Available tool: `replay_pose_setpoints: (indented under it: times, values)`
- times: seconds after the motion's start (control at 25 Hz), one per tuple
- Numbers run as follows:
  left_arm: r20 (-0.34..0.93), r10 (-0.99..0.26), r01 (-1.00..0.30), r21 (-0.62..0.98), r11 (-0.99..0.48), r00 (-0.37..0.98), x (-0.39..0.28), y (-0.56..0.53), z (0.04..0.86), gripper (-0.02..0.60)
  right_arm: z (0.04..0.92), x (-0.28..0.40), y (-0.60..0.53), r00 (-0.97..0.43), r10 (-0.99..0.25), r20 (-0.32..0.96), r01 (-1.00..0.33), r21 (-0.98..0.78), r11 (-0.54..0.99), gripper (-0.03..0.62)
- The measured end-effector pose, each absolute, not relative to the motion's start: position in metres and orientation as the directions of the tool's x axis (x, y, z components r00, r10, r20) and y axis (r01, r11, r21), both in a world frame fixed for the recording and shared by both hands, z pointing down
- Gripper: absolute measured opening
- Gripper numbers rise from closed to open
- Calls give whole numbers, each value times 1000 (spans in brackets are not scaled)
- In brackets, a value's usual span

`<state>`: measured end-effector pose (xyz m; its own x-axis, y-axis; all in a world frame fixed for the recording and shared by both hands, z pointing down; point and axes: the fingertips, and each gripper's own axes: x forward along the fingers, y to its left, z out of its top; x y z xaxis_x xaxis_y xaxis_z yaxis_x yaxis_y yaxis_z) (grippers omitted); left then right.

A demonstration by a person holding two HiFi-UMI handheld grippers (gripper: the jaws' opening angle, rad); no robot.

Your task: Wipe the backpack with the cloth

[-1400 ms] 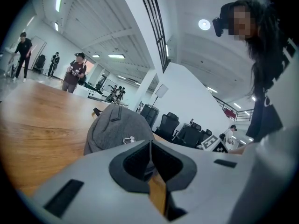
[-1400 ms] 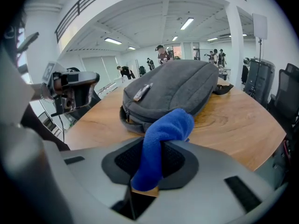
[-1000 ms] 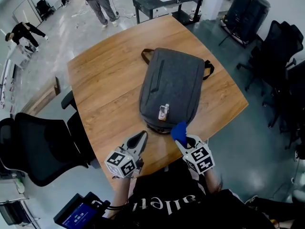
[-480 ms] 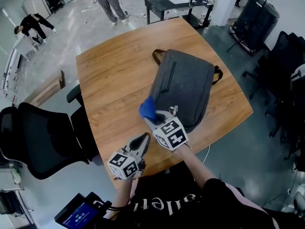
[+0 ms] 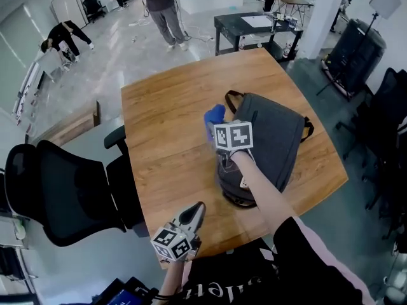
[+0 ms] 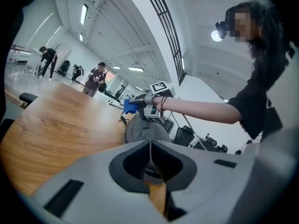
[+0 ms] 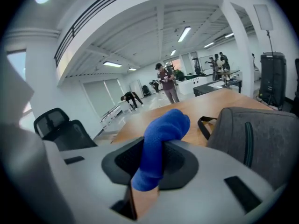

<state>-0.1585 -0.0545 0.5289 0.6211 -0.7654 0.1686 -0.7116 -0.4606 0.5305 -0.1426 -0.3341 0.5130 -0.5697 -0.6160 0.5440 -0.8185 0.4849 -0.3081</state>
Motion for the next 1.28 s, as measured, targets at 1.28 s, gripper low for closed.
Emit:
replay_pose_setpoints:
  times: [1.28]
  values:
    - [214,-801,-753,535,-383,559,-194,-74,539,2,575,-128,-371,-533,-600,597,-737,-676,-17,87]
